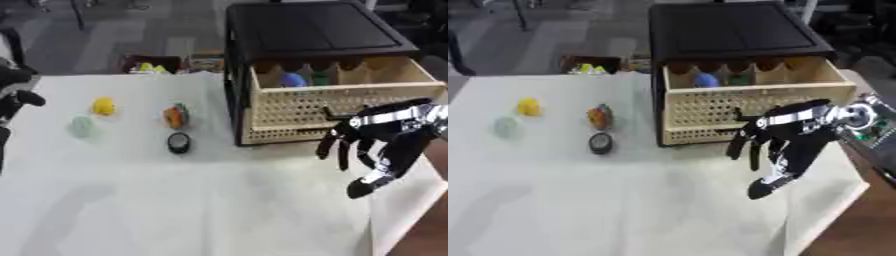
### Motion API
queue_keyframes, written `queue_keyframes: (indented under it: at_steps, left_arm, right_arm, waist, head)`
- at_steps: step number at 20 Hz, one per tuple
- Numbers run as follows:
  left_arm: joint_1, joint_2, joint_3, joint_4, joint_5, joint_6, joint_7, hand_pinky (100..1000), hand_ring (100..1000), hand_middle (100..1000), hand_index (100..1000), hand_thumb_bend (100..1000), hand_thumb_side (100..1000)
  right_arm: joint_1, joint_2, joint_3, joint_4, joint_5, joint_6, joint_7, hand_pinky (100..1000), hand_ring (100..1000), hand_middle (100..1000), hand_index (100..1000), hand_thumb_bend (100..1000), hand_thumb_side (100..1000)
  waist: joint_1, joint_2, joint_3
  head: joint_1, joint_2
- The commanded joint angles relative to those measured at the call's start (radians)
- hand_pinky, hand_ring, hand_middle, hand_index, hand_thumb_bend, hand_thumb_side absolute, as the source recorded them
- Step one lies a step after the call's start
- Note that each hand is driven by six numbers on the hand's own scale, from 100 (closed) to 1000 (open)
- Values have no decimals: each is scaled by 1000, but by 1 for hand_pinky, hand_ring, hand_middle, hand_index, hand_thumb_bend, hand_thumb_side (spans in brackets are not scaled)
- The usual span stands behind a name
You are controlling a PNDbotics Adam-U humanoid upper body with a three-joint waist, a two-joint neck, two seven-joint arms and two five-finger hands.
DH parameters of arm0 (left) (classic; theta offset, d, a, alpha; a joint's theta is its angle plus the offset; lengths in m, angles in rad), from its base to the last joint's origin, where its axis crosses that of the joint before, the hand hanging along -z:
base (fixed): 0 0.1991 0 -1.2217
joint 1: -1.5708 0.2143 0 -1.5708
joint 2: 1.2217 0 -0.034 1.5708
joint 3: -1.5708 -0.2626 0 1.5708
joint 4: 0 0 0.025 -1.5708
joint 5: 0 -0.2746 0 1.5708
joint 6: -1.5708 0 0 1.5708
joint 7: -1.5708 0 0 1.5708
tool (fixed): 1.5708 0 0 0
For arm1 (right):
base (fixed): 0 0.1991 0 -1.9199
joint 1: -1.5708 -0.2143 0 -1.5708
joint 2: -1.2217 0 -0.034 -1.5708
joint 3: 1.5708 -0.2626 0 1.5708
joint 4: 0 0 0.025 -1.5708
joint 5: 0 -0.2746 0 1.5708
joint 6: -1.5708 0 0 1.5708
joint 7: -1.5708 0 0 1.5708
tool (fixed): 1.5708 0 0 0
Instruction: Pick up objects from table and place into drawer.
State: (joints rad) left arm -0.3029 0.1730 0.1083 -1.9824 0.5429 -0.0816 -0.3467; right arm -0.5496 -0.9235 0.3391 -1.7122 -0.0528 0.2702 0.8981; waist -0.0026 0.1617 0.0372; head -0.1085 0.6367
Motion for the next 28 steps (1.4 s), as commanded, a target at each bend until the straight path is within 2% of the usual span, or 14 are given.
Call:
queue_keyframes:
  at_steps: [1,2,12,13,14,28]
  left_arm:
    - [-6,3,7,-18,-6,-1,-6,598,709,618,720,100,998]
    - [-6,2,7,-18,-7,-1,-6,598,709,618,720,100,1000]
    - [-2,-3,7,-18,-12,0,-13,599,707,617,718,100,1000]
    - [-1,-3,7,-18,-12,0,-14,599,706,617,717,100,1000]
    - [-1,-4,7,-18,-13,-1,-15,599,706,617,716,100,1000]
    - [1,-12,8,-18,-20,-4,-25,600,704,617,715,100,1000]
  right_arm:
    - [-28,-14,-15,10,13,2,9,307,634,767,823,619,340]
    - [-33,-13,-13,14,14,1,9,307,634,766,823,645,325]
    - [-87,16,3,77,28,1,9,293,625,757,813,641,328]
    - [-93,20,4,85,30,1,9,288,623,755,811,614,351]
    - [-101,25,6,94,32,2,9,286,622,754,810,640,332]
    - [-194,100,11,224,79,-19,9,253,606,742,798,646,329]
  waist:
    - [0,-10,2]
    - [0,-10,3]
    - [4,-8,7]
    - [4,-8,7]
    - [5,-7,8]
    - [11,3,19]
  head:
    - [-5,-15]
    - [-5,-16]
    - [-10,-30]
    - [-11,-31]
    - [-11,-32]
    - [-13,-46]
